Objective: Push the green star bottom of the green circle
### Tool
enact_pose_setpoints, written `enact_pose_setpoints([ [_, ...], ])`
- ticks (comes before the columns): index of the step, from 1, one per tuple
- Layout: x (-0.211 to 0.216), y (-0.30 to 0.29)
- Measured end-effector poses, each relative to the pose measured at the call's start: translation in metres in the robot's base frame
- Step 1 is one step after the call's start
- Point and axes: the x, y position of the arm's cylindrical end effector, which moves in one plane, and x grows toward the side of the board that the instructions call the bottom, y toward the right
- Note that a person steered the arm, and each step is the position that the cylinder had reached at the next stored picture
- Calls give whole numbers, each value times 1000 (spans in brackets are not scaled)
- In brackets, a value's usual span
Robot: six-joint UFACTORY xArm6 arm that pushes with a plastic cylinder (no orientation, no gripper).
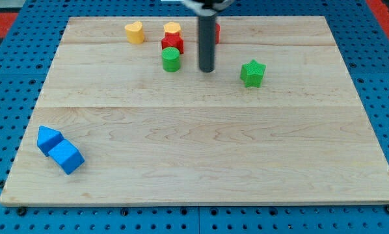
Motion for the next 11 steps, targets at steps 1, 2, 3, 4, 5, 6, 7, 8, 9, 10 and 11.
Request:
enact_pose_setpoints([
  [1,-12,50],
  [2,22,104],
  [3,48,76],
  [4,42,-23],
  [5,48,-72],
  [6,99,-44],
  [7,105,-101],
  [8,85,-126],
  [9,75,-96],
  [10,75,-91],
  [11,75,-97],
])
